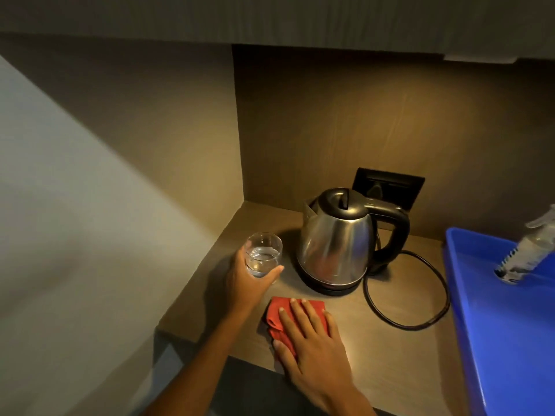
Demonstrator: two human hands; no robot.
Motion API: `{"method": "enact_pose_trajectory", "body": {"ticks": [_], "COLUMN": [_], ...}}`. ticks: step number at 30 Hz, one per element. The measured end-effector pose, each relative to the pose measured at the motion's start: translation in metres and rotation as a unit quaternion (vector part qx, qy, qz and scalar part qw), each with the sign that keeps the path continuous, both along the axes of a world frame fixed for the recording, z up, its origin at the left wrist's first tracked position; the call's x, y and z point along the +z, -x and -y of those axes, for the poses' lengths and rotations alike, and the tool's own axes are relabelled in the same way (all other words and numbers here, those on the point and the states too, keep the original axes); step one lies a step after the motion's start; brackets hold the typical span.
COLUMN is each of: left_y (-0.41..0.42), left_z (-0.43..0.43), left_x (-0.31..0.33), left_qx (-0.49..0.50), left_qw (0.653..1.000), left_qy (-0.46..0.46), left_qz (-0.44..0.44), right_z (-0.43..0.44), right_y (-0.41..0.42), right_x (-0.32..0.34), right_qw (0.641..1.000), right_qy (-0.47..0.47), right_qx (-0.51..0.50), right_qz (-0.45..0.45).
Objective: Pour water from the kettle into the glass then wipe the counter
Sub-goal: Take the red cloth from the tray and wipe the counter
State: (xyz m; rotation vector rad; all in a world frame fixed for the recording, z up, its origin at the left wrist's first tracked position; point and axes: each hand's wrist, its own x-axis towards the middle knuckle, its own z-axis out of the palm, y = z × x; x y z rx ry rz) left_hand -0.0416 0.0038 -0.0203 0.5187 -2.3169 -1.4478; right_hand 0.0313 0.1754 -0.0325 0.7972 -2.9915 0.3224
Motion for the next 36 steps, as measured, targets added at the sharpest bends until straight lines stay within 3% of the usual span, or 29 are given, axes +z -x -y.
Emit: {"method": "enact_pose_trajectory", "body": {"ticks": [6,14,18,22,25,29,32,36], "left_y": [-0.002,-0.037,-0.055,-0.061,-0.058,-0.049,-0.042,-0.038], "left_z": [0.027,0.067,0.070,0.066,0.056,0.038,0.027,0.017], "left_x": [0.005,0.044,0.052,0.059,0.061,0.050,0.032,0.011], "left_qx": [0.054,0.084,0.073,0.056,0.040,0.020,0.011,-0.003], "left_qw": [0.997,0.987,0.984,0.987,0.988,0.994,0.997,0.998], "left_qy": [-0.020,0.079,0.125,0.110,0.106,0.055,0.038,0.068], "left_qz": [-0.051,-0.107,-0.105,-0.106,-0.102,-0.090,-0.061,-0.014], "right_z": [0.058,0.115,0.124,0.106,0.078,0.025,-0.018,-0.055], "right_y": [0.045,0.114,0.124,0.091,0.063,0.041,0.023,0.000], "right_x": [-0.007,-0.003,0.004,-0.003,-0.009,-0.010,-0.010,-0.005], "right_qw": [0.999,0.996,0.999,0.990,0.986,0.995,0.999,0.992], "right_qy": [0.021,0.016,-0.010,-0.001,0.002,-0.018,-0.046,-0.044], "right_qx": [-0.028,-0.080,0.019,0.141,0.165,0.095,-0.023,-0.101], "right_qz": [-0.003,0.041,0.041,0.013,0.009,-0.003,-0.013,0.056]}}
